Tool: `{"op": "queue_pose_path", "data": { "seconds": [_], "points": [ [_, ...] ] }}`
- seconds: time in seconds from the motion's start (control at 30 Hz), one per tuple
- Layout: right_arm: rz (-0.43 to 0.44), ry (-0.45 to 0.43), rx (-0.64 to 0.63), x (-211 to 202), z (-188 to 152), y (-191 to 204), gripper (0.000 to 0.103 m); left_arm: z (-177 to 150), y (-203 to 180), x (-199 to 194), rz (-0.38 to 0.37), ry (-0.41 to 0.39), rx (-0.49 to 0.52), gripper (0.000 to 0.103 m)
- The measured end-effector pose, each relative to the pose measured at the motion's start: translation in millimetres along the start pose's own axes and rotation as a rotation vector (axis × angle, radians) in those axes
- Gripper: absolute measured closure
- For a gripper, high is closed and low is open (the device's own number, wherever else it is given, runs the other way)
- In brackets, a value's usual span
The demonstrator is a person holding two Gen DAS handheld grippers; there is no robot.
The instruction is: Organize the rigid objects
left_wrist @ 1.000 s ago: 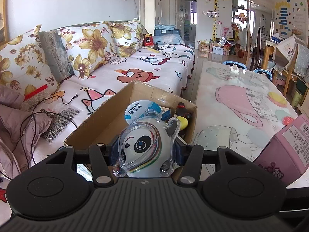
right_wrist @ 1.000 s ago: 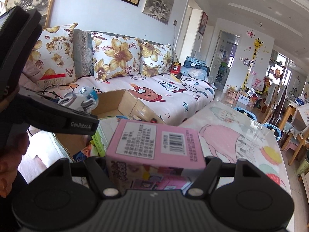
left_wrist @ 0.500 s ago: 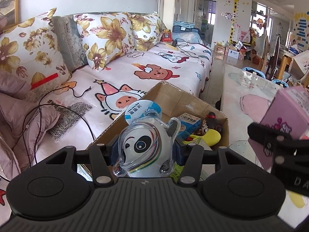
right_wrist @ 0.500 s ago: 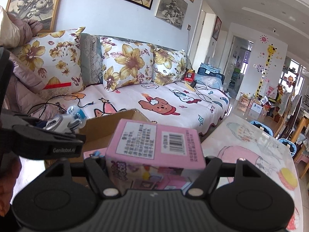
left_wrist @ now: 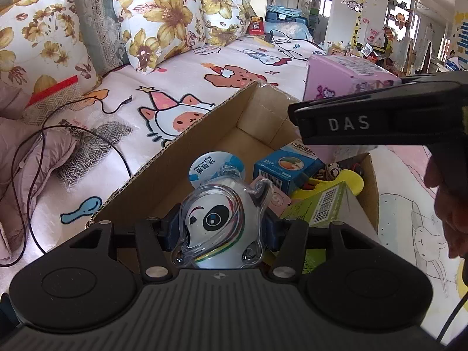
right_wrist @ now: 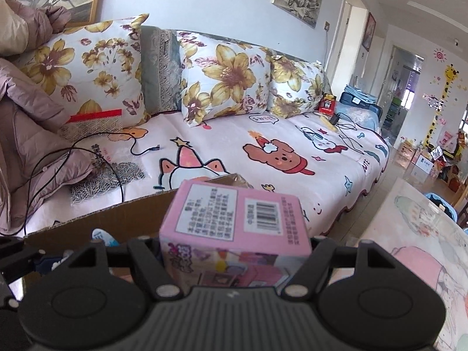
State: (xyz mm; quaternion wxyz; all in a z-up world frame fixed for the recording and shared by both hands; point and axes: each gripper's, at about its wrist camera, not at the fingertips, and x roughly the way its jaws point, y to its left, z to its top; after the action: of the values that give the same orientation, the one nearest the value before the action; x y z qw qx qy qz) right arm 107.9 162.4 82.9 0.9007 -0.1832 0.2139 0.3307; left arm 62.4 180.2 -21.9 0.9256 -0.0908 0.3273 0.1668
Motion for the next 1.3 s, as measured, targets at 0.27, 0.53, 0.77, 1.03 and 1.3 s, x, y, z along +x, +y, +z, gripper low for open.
{"op": "queue_pose_path", "data": {
  "seconds": [0.27, 0.53, 0.77, 1.03, 1.3],
  "points": [
    [0.086, 0.067, -0.004, 53, 5, -2, 0.028, 0, -4, 2, -0.011, 0.0, 0.037, 0.037],
    [0.112, 0.046, 0.048, 56, 7, -6, 0.006, -1, 0, -2, -0.044, -0.015, 0.055, 0.012],
    [0.013, -0.006, 0.152, 15, 2, -24, 0.005, -2, 2, -21, -0.009, -0.075, 0.06, 0.0],
    [-0.203, -0.055, 0.263, -56, -23, -32, 0.005, 1, 1, -59, 0.005, -0.133, 0.058, 0.0],
    [-0.304, -0.042, 0.391, -113, -50, -20, 0.005, -7, -17, -93, 0.058, -0.148, 0.153, 0.0]
  ]
}}
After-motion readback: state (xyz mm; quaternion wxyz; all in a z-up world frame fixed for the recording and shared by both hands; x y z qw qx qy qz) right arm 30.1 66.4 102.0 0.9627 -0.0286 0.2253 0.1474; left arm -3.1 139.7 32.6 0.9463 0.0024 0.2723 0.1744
